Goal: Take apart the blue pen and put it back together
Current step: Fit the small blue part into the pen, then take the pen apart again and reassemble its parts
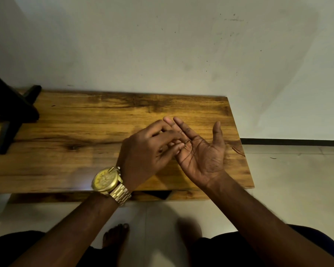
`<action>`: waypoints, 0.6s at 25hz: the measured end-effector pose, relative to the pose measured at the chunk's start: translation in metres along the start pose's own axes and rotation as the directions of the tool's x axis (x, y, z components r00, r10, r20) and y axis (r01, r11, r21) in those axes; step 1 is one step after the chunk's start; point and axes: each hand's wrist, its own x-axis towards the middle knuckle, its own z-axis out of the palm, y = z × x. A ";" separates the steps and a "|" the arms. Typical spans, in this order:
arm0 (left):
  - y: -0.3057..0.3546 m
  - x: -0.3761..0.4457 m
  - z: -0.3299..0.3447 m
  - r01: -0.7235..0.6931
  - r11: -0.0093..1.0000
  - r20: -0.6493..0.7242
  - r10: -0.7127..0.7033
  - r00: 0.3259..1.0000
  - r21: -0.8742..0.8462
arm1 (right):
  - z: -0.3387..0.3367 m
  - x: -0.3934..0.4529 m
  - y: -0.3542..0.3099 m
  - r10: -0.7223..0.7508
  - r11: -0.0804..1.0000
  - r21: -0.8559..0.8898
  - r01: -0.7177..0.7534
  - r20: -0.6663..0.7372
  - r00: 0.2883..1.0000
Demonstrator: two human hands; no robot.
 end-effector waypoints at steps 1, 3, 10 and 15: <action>0.003 0.001 0.001 -0.029 0.998 0.049 0.026 0.998 0.050 | 0.000 -0.001 0.002 0.018 1.000 -0.017 -0.018 -0.002 1.000; 0.004 0.002 -0.002 -0.076 0.990 0.109 0.063 0.992 0.120 | 0.002 -0.002 0.003 0.047 0.998 -0.046 -0.047 0.001 0.999; -0.005 0.002 -0.009 -0.266 0.947 0.209 0.227 0.951 0.182 | 0.006 -0.003 0.008 0.148 0.978 -0.142 -0.151 -0.034 0.988; -0.014 0.002 -0.011 -0.428 0.878 0.259 0.372 0.892 0.213 | 0.008 -0.005 0.006 0.212 0.965 -0.156 -0.212 -0.016 0.977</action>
